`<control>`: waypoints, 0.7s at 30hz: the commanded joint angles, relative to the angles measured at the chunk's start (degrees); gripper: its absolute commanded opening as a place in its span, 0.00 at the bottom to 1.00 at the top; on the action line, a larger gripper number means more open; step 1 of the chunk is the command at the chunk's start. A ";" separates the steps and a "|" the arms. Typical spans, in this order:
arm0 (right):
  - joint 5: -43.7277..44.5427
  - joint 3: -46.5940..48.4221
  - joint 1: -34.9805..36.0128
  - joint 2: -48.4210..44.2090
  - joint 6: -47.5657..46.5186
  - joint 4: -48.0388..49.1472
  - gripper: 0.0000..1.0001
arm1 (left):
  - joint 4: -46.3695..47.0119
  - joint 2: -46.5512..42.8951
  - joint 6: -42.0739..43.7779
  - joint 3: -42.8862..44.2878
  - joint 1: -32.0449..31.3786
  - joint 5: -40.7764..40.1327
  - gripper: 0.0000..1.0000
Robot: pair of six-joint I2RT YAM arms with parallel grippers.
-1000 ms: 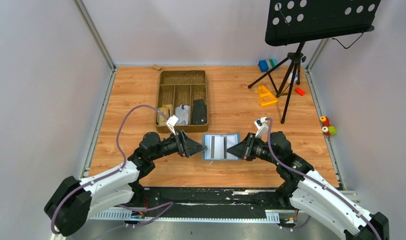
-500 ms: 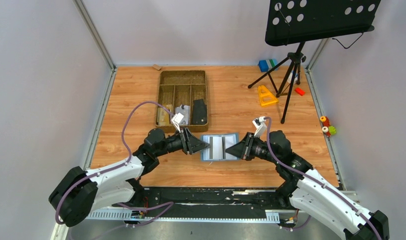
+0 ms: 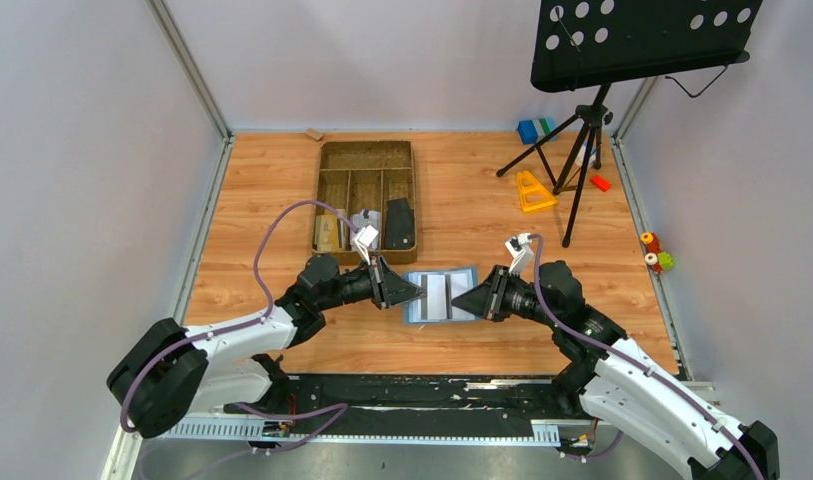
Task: Take the credit cards out of the card holder
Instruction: Remove the credit card from the card holder.
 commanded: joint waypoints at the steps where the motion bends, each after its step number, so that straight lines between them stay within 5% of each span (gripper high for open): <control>1: -0.35 2.84 -0.12 -0.43 -0.65 2.36 0.01 | 4.27 1.34 -0.37 2.16 -0.61 1.62 0.07; 3: 1.27 3.38 -0.18 -0.50 -1.63 0.02 0.10 | 4.18 0.75 -0.15 1.89 -0.61 1.55 0.00; 9: 14.33 6.87 -0.17 -3.12 -7.44 -15.67 0.35 | -11.61 -2.72 4.73 3.30 -0.48 -5.70 0.00; 15: 18.06 9.81 -0.19 -6.97 -11.74 -20.17 0.37 | -13.75 -3.55 4.87 2.60 -0.11 -6.41 0.00; 21: 8.66 11.21 -0.12 -7.88 -14.68 -15.25 0.34 | -11.84 -2.89 4.55 2.18 -0.11 -5.32 0.00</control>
